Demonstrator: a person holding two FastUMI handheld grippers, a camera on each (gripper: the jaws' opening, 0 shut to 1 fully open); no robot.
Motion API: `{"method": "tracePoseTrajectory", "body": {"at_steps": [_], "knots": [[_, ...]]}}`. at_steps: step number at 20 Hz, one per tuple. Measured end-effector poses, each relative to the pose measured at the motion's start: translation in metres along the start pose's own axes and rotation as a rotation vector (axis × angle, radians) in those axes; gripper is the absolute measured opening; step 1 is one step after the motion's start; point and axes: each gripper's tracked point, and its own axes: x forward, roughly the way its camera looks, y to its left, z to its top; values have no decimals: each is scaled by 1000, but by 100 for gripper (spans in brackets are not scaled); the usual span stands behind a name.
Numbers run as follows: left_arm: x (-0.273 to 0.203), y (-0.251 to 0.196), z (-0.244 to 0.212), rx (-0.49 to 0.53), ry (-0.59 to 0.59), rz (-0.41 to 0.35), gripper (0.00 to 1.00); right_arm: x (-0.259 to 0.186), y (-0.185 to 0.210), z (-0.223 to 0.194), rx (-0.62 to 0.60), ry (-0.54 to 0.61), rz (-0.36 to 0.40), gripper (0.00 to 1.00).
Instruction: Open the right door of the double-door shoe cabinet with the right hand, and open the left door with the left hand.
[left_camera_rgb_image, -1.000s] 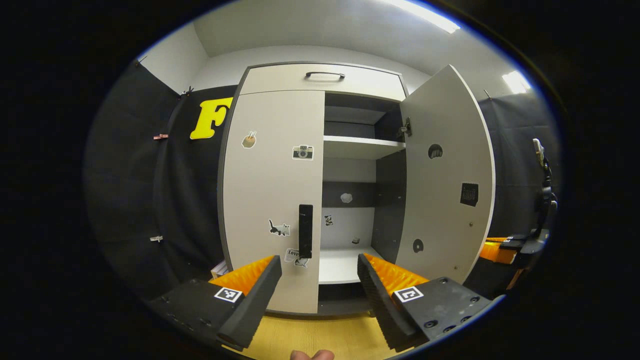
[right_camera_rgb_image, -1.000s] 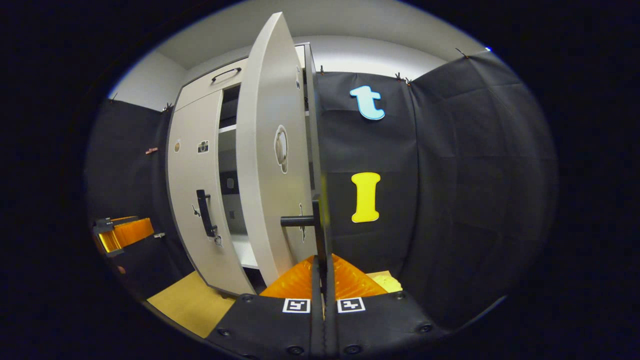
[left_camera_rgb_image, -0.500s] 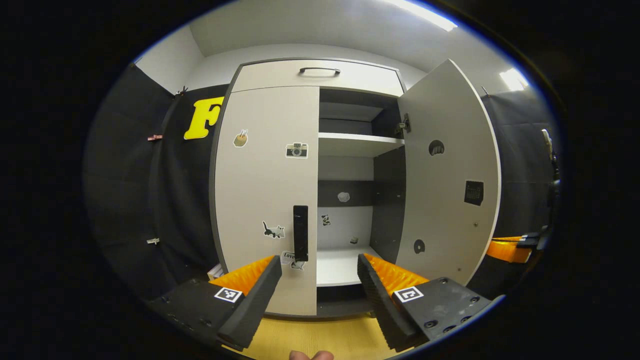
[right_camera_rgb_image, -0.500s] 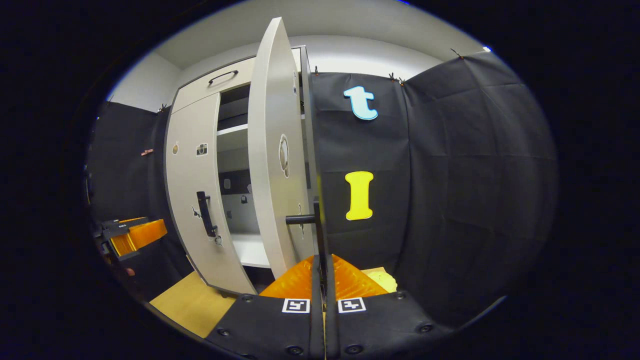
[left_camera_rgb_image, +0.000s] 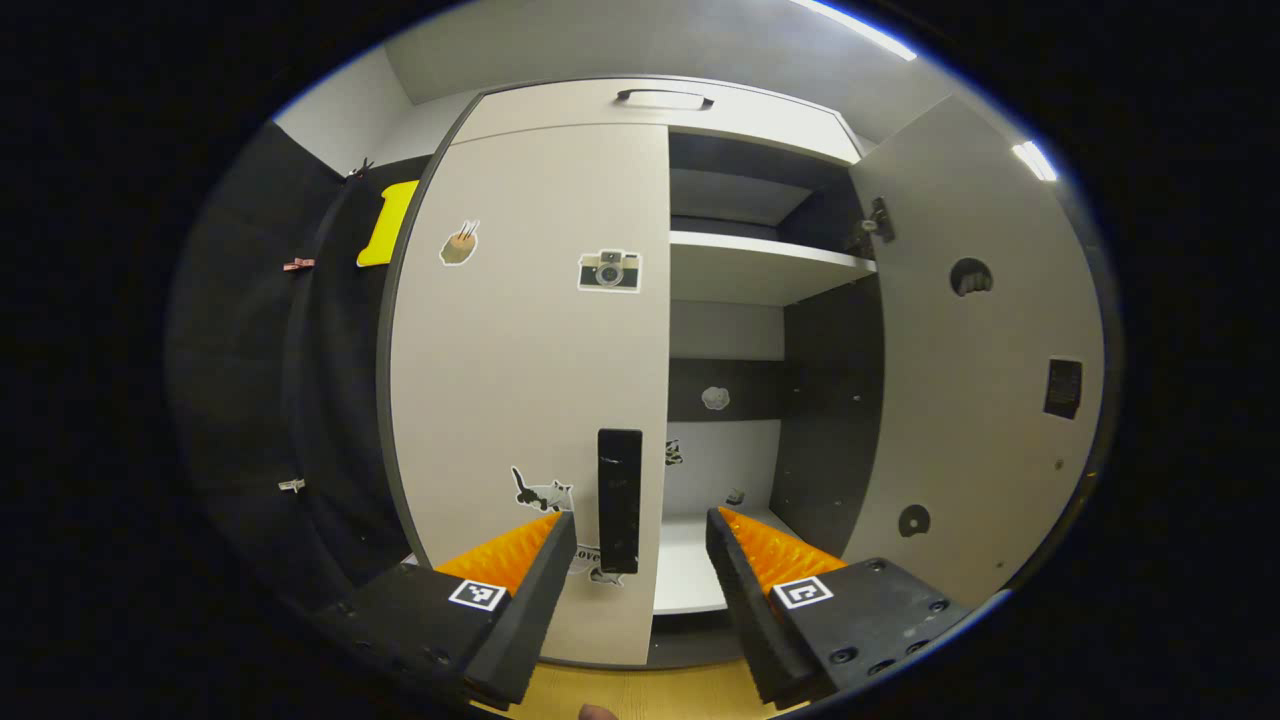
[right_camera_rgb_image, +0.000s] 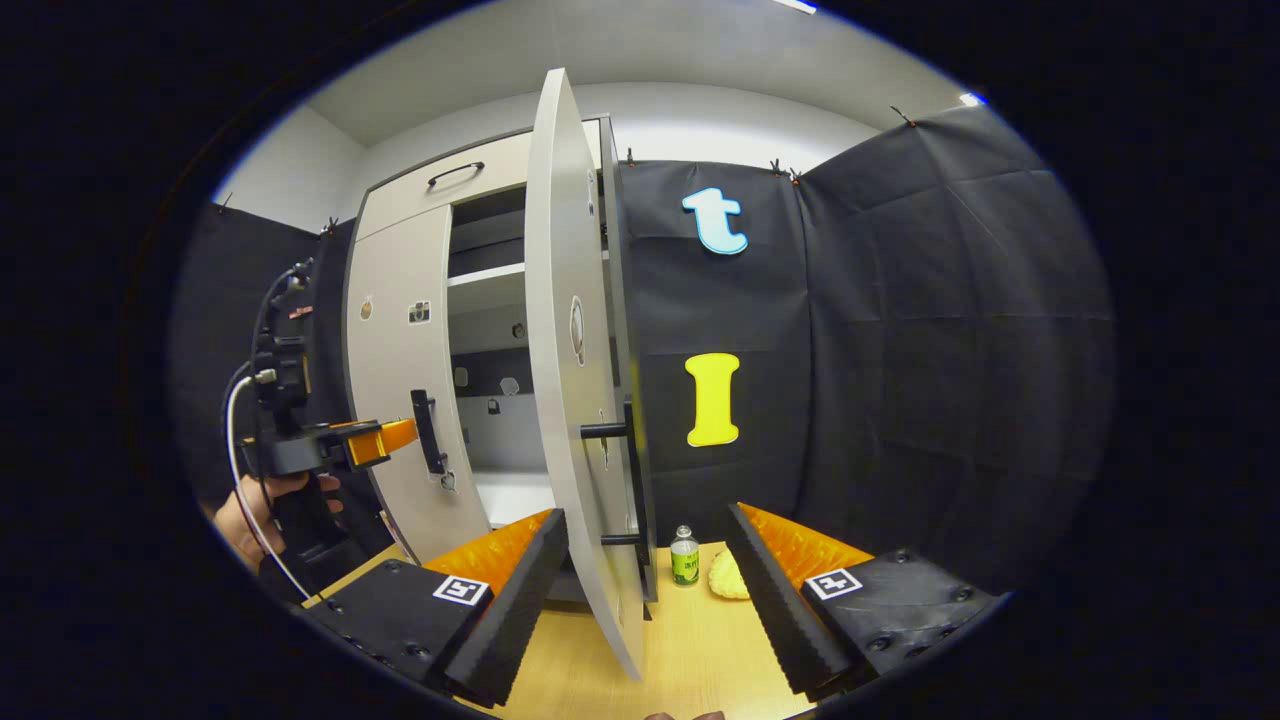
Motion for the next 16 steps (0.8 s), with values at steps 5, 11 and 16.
{"method": "tracePoseTrajectory", "body": {"at_steps": [5, 11, 16], "knots": [[51, 10, -14, 2, 12, 18, 70, -3, -2, -5, -18, -4, -8, 98], [80, 15, -36, 47, 66, 40, 48, 0, -15, 4, -25, -24, -42, 98], [80, 15, -42, 90, 50, 77, 36, 2, -23, 2, -20, -19, -59, 98]]}}
